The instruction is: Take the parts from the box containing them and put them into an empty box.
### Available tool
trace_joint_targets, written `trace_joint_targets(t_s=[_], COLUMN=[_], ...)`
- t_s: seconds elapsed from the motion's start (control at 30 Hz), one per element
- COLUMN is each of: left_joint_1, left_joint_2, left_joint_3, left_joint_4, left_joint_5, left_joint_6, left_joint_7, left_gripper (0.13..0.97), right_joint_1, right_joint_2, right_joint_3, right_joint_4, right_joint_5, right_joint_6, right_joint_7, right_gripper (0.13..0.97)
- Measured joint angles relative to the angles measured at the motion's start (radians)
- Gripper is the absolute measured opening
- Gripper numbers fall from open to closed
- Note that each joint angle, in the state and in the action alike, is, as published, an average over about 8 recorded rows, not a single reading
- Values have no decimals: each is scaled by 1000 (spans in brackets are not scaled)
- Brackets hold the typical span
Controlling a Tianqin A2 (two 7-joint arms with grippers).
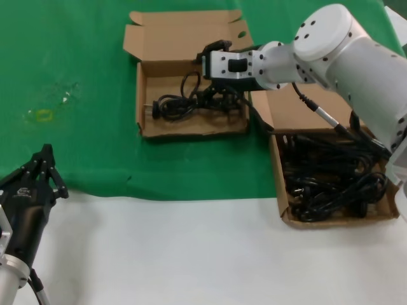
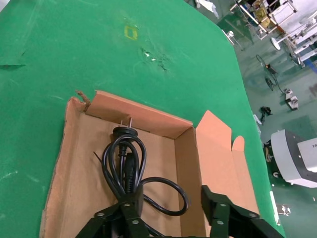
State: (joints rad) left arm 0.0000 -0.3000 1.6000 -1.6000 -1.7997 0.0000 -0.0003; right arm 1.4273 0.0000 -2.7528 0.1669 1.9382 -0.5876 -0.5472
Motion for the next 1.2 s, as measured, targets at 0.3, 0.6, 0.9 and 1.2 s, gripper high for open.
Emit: trace_joint_targets(t_s=[0.3, 0.6, 0.9, 1.2], left_joint_1=[0, 0, 0, 0], left_joint_2=[0, 0, 0, 0], left_joint_3=[0, 0, 0, 0], left_joint_4=[0, 0, 0, 0], left_joint_5=[0, 0, 0, 0], left_joint_6=[0, 0, 0, 0], left_joint_7=[0, 0, 0, 0], left_gripper=[146, 203, 332, 458], right_joint_1=[3, -50, -200, -371], right_joint_2=[0, 11, 42, 78], right_joint_3=[0, 42, 163, 301], right_joint_4=[-2, 50, 201, 372], right_joint_5=[6, 1, -14, -31], right_joint_6=[-1, 20, 82, 152], right_joint_7=[-6, 14, 72, 138], right_gripper=[491, 692, 852, 931])
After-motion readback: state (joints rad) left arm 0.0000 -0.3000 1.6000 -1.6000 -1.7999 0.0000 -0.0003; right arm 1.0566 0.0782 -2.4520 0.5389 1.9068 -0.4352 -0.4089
